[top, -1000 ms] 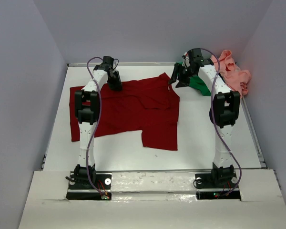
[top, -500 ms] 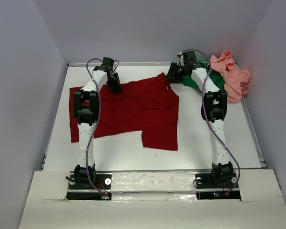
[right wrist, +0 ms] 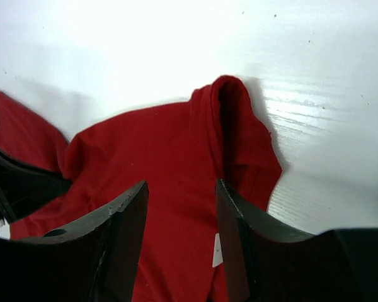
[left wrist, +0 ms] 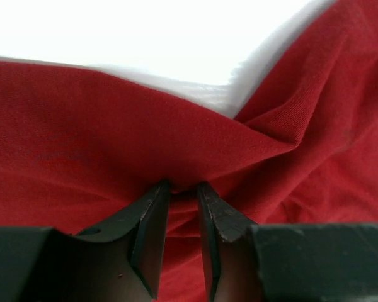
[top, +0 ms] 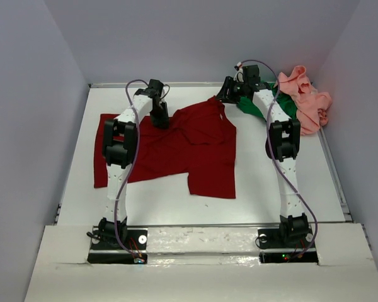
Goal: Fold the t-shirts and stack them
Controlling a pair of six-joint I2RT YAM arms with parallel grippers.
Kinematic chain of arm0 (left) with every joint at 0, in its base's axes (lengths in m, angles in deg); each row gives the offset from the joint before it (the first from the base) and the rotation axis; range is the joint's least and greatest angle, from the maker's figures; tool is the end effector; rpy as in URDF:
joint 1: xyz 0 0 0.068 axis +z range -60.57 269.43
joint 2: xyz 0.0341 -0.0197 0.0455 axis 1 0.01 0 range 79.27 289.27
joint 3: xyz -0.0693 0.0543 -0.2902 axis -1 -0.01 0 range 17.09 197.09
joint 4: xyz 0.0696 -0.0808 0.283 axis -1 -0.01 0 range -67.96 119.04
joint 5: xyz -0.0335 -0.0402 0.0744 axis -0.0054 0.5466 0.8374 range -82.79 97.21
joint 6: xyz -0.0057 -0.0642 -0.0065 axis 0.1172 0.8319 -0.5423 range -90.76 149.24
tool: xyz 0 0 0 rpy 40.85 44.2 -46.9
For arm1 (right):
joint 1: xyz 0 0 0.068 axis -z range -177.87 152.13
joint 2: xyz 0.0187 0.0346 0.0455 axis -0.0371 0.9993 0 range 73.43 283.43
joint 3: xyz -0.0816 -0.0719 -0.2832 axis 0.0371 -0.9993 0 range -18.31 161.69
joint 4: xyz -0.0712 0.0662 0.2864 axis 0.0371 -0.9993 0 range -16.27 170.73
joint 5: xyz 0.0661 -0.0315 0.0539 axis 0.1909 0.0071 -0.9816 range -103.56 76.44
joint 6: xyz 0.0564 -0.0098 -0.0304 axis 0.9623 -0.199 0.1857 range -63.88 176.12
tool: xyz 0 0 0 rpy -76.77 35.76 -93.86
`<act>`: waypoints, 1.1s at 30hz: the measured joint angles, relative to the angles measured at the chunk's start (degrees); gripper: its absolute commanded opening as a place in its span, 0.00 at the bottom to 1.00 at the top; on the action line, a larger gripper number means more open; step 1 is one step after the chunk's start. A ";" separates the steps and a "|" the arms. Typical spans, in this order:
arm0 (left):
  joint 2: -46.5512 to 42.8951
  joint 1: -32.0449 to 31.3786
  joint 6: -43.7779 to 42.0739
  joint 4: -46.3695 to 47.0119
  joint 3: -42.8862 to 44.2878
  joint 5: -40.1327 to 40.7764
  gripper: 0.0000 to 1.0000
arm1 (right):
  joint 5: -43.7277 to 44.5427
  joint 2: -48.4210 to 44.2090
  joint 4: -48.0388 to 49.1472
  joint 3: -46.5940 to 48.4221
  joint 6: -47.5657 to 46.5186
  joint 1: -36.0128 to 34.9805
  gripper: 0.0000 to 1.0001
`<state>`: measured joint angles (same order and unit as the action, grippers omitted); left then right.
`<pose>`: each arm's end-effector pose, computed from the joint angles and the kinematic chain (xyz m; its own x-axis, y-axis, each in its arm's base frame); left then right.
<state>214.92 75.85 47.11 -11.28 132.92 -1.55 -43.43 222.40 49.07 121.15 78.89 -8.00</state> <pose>0.5664 -0.1447 0.1711 -0.8962 -0.0956 -0.4333 0.0323 0.9599 -0.2786 0.6415 0.1401 0.1997 -0.7993 0.1982 -0.5673 -0.2300 0.7712 0.5936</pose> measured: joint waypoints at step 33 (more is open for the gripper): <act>-4.79 -3.69 0.00 -3.04 -7.52 1.33 0.38 | -3.19 7.41 16.50 0.28 3.52 -0.02 0.50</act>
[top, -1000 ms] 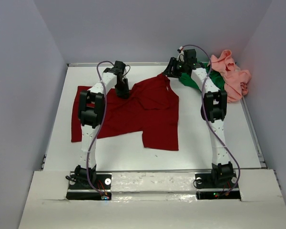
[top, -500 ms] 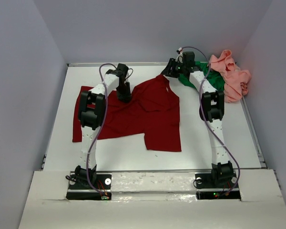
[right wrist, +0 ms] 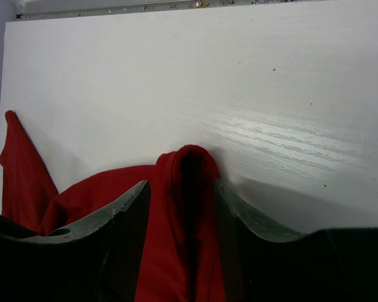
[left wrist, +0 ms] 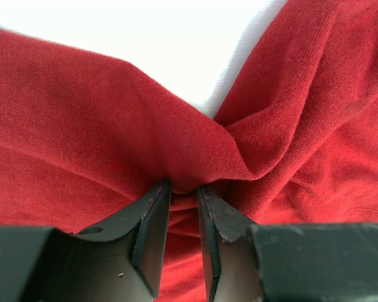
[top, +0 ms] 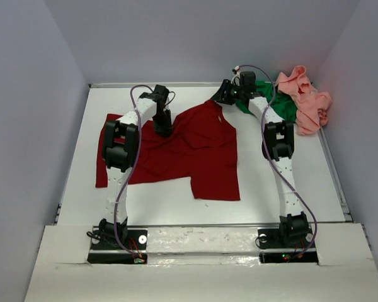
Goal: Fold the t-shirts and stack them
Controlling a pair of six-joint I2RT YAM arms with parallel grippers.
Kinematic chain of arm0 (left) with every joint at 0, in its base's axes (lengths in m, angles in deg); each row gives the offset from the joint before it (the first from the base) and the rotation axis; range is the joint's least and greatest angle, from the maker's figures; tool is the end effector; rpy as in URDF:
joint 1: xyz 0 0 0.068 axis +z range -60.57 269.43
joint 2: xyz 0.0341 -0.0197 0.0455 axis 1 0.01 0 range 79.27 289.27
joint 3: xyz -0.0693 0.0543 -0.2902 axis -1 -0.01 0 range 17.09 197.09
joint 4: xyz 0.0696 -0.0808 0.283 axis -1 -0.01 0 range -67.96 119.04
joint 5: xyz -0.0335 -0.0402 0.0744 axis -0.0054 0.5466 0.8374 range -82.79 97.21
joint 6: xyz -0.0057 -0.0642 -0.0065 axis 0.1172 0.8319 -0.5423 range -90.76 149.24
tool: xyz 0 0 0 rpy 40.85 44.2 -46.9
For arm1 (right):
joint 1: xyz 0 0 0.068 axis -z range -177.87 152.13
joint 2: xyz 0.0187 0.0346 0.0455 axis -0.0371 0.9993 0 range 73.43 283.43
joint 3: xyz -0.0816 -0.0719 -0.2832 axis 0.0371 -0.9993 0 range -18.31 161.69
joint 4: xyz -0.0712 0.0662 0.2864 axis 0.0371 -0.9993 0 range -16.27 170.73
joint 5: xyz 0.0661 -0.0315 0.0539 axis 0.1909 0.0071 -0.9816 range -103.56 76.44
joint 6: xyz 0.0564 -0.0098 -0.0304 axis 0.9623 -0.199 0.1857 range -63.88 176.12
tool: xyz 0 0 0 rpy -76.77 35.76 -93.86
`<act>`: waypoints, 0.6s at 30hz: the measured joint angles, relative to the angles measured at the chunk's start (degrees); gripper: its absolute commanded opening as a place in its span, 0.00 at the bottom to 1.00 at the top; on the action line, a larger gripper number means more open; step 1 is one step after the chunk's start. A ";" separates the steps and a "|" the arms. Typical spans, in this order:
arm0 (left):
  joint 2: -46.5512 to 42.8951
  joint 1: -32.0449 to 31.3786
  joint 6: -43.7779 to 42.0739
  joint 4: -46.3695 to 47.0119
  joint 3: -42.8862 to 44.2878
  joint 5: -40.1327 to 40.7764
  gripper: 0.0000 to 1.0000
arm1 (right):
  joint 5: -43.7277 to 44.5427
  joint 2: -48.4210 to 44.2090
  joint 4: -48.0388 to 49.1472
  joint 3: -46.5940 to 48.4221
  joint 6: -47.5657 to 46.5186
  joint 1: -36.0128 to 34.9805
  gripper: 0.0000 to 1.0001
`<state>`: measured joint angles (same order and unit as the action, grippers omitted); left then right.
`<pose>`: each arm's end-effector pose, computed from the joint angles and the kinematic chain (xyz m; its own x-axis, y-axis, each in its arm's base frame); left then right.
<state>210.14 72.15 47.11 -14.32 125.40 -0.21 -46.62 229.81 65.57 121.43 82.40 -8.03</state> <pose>0.5264 -0.1705 0.1683 -0.9356 -0.0277 -0.3521 0.0607 0.9695 -0.2375 0.6675 0.1475 0.1455 -0.7325 0.2458 -0.6348 -0.3120 0.7076 0.6340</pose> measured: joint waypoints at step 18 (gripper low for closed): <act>0.00 0.00 0.00 -0.11 0.02 0.00 0.38 | -1.53 1.51 2.99 2.34 4.22 -0.52 0.44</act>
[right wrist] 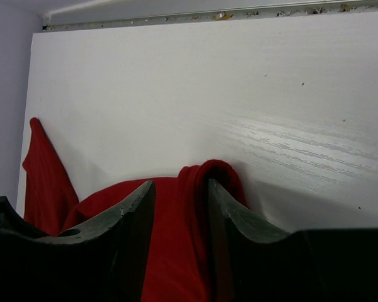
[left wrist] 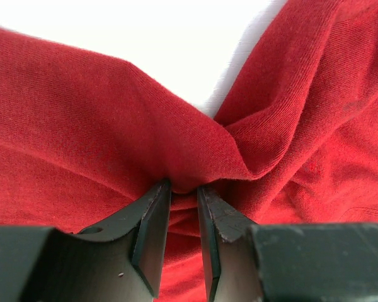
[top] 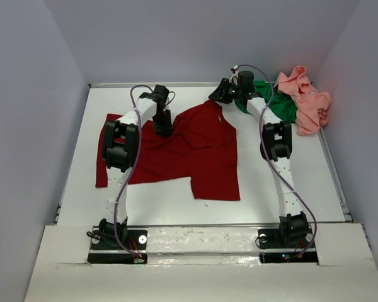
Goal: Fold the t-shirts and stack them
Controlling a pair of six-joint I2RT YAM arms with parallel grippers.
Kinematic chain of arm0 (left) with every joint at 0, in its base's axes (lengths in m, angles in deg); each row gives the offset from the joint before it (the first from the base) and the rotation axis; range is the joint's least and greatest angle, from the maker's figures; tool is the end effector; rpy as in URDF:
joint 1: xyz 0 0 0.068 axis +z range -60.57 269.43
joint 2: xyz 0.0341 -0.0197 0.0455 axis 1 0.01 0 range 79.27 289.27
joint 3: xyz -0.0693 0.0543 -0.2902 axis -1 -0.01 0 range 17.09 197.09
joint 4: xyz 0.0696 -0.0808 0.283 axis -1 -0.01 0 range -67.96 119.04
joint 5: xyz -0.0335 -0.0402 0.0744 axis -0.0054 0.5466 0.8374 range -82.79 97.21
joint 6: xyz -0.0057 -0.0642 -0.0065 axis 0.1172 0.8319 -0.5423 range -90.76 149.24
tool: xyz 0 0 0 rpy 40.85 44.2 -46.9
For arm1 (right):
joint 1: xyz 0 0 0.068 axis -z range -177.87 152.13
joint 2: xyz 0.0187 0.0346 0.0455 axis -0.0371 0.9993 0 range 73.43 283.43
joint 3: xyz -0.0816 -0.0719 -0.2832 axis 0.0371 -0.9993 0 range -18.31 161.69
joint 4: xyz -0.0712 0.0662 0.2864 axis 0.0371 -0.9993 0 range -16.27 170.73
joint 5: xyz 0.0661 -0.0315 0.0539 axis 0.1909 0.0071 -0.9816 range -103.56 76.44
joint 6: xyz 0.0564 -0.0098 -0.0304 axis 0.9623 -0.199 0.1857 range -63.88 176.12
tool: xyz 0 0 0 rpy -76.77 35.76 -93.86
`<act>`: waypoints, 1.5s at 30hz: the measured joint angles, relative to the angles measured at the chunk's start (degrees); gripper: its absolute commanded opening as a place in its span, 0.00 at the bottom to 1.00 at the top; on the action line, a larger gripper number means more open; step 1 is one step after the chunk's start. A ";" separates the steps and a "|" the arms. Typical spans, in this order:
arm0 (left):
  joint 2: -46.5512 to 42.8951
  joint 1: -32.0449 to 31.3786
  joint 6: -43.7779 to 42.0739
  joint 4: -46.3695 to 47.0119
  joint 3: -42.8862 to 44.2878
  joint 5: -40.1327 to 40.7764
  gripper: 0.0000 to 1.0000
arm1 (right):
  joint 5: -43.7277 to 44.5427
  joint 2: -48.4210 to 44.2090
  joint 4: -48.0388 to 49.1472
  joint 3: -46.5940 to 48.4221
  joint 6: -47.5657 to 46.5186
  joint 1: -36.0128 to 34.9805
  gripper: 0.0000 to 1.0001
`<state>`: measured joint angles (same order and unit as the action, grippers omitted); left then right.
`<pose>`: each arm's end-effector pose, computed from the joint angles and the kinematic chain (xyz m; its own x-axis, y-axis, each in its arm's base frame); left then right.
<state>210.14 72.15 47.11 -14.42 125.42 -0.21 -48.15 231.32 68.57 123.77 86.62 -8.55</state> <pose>0.5262 -0.1705 0.1683 -0.9360 -0.0276 -0.3509 0.0604 0.9696 -0.2372 0.6723 0.1559 0.1496 -0.7245 0.2886 -0.6259 -0.3220 0.6612 0.6776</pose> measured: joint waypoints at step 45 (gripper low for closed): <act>0.00 0.52 0.22 0.61 0.22 0.70 0.38 | 4.37 -0.04 -0.24 -1.57 -3.54 4.22 0.01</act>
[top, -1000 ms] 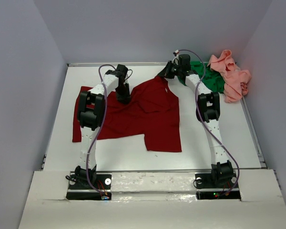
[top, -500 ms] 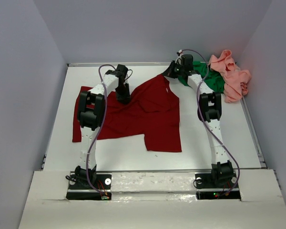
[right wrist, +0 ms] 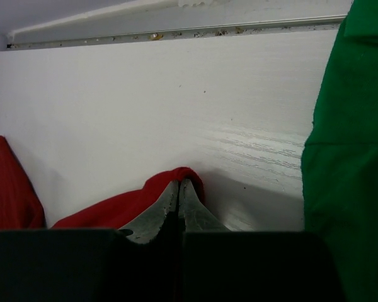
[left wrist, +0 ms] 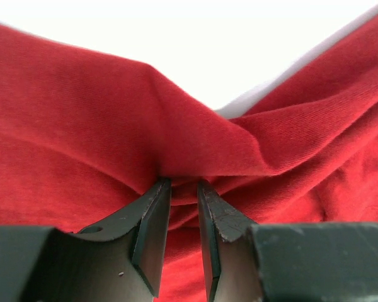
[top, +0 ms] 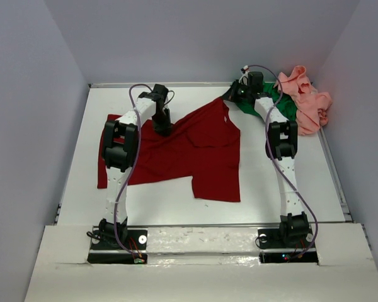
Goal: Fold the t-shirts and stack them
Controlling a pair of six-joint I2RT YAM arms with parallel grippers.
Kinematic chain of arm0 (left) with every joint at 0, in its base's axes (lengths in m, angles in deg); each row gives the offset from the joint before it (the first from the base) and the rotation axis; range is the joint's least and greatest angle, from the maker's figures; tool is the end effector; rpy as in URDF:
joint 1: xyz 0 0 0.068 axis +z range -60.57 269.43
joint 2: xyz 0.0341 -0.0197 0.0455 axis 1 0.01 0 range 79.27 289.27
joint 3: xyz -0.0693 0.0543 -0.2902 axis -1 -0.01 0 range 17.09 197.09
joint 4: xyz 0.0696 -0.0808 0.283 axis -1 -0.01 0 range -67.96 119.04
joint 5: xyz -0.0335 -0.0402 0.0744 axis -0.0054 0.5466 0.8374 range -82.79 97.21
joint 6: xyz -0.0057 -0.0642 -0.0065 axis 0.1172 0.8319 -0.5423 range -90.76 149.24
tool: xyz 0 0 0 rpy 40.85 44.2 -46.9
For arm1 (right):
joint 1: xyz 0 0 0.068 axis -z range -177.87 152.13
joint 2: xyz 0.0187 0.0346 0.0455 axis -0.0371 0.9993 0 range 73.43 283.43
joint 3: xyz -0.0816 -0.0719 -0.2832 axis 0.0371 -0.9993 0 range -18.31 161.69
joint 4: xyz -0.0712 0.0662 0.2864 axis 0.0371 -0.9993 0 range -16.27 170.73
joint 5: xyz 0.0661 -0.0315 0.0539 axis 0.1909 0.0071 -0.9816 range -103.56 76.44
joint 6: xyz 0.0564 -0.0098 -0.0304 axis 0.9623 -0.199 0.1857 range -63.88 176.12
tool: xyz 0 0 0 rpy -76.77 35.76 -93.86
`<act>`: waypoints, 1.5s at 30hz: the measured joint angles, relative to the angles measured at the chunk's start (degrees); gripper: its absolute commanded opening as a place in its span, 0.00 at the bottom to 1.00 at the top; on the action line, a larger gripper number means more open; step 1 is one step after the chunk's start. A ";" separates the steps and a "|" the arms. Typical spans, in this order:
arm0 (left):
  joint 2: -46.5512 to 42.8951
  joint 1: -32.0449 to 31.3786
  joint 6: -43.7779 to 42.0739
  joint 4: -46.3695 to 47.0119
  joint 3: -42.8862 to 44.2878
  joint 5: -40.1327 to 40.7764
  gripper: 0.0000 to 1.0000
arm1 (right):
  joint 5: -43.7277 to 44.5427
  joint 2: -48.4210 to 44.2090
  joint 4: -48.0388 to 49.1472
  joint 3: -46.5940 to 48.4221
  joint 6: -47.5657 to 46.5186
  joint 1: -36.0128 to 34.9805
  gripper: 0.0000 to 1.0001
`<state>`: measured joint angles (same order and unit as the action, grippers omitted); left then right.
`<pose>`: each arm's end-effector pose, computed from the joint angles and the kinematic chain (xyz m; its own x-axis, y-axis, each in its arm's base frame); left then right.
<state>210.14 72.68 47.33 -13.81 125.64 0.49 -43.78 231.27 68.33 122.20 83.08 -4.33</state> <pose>0.5298 -0.1655 0.1701 -0.9296 -0.0423 -0.3661 0.0469 0.9717 -0.2314 0.6817 0.1027 0.1380 -0.6801 0.3173 -0.6609 -0.2503 0.7468 0.6161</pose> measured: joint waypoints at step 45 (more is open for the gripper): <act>10.54 9.70 3.17 4.92 16.37 2.36 0.38 | -0.44 -6.12 0.09 -8.31 -1.18 0.13 0.00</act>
<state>220.67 82.38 50.50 -8.89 142.01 2.85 -44.22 225.15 68.41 113.89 81.90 -4.20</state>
